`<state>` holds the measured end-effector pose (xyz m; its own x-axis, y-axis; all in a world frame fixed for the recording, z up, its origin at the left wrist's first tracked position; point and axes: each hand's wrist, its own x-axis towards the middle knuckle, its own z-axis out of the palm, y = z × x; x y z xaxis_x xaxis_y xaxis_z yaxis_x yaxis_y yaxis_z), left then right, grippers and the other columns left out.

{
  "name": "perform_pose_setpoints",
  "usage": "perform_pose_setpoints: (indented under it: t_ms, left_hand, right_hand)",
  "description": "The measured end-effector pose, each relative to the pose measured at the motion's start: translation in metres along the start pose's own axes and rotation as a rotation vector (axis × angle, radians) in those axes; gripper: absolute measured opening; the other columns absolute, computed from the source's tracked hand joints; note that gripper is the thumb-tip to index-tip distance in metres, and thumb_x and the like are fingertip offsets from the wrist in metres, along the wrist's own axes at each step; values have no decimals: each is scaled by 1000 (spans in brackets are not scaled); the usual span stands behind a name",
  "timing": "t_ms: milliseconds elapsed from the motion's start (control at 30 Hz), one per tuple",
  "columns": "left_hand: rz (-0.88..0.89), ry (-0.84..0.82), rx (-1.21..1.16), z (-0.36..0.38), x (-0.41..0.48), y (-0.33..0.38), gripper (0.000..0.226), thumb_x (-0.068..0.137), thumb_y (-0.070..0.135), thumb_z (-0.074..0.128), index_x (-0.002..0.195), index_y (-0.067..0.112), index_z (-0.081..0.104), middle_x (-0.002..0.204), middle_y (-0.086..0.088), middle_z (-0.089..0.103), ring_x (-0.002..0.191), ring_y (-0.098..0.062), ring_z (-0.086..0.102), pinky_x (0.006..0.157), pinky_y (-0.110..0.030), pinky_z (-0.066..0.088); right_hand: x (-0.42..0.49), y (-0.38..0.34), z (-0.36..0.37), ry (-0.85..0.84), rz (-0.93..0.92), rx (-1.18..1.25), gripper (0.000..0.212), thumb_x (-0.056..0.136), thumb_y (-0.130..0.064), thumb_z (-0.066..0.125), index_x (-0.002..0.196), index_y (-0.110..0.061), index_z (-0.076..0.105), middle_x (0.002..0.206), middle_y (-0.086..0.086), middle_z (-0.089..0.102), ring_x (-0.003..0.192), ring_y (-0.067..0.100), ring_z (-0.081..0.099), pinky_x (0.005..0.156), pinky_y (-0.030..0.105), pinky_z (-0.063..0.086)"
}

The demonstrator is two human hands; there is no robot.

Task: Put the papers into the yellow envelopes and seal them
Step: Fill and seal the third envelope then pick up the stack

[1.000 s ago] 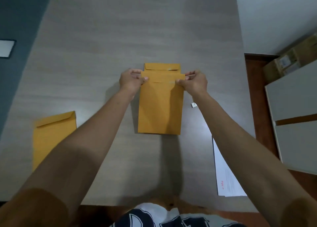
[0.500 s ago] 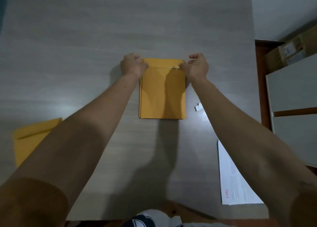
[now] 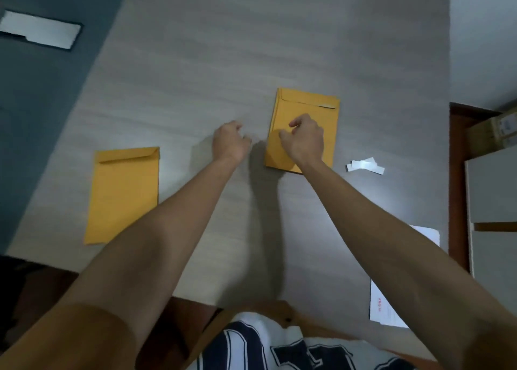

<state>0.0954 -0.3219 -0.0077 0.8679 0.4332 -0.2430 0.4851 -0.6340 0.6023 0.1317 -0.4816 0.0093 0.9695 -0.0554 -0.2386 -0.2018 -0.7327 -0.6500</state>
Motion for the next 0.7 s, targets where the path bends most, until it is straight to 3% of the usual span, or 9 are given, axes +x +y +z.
perform_pose_setpoints:
  t_ms: [233, 433, 567, 700]
  left_hand:
    - [-130, 116, 26, -56, -54, -77, 43, 88, 20, 65, 130, 8, 61, 133, -11, 61, 125, -27, 54, 106, -31, 40]
    - [-355, 173, 103, -101, -86, -155, 51, 89, 27, 63, 136, 10, 54, 143, -14, 43, 131, -33, 41, 107, -37, 37]
    - [-483, 21, 235, -114, -102, -198, 71, 93, 45, 56, 153, 21, 26, 163, -12, 10, 149, -33, 10, 116, -46, 25]
    - [-380, -117, 270, -104, -112, -216, 65, 96, 49, 52, 152, 28, 28, 165, -9, 3, 150, -33, 7, 117, -51, 23]
  right_hand:
    - [-67, -37, 58, -155, -182, -65, 27, 84, -31, 63, 107, -15, 60, 109, 8, 63, 111, 28, 54, 90, 39, 49]
    - [-113, -67, 105, -292, -284, -126, 29, 86, -32, 62, 110, -16, 59, 115, 10, 61, 113, 30, 54, 95, 41, 47]
    - [-133, -79, 123, -339, -333, -157, 32, 85, -31, 63, 113, -17, 58, 118, 9, 60, 116, 29, 51, 97, 39, 45]
    - [-144, -76, 125, -335, -371, -190, 33, 86, -31, 63, 115, -17, 57, 120, 8, 57, 117, 27, 47, 98, 40, 43]
